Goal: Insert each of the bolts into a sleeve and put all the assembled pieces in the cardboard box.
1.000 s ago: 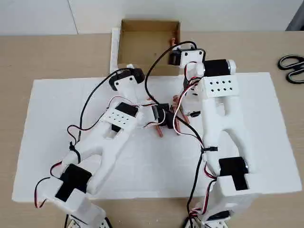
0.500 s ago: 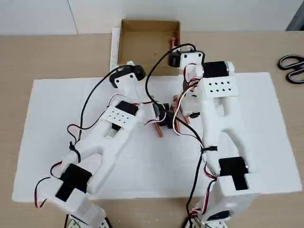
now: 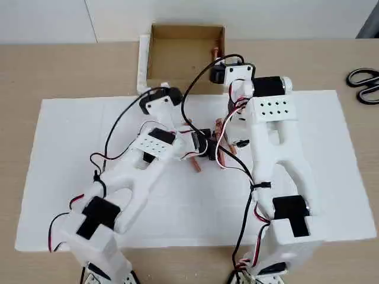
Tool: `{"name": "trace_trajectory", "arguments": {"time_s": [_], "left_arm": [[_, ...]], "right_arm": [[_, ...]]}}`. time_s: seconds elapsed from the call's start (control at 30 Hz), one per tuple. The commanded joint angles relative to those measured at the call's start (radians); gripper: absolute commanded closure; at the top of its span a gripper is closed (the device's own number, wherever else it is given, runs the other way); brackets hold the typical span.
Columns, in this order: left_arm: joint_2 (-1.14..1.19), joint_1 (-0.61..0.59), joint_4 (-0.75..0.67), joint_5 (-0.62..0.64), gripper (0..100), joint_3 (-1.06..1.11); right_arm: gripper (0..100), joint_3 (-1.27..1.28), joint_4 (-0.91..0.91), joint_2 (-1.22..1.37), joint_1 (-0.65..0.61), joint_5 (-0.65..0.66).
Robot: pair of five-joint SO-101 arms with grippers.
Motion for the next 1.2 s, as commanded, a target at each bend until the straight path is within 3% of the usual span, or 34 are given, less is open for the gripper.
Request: {"name": "trace_trajectory", "arguments": {"time_s": [0.0, 0.23, 0.4, 0.73, 0.93, 1.17], "left_arm": [[-0.003, 0.006, -0.023, 0.032, 90, -0.041], [-0.003, 0.006, -0.018, 0.034, 91, -0.039], [-0.003, 0.006, -0.018, 0.032, 100, -0.039], [-0.006, 0.02, -0.015, 0.031, 99, -0.042], [-0.11, 0.069, 0.032, -0.018, 99, -0.041], [-0.241, -0.006, 0.041, -0.12, 99, -0.036]], "right_arm": [[99.3, -0.002, -0.008, -0.062, 0.008, 0.009], [99.3, -0.002, -0.008, -0.062, 0.008, 0.009], [99.3, -0.002, -0.01, -0.062, 0.008, 0.009], [99.3, -0.002, -0.022, -0.062, 0.01, 0.009], [99.3, -0.002, -0.031, -0.062, 0.008, 0.009], [99.3, -0.003, -0.031, -0.068, 0.008, 0.005]]}}
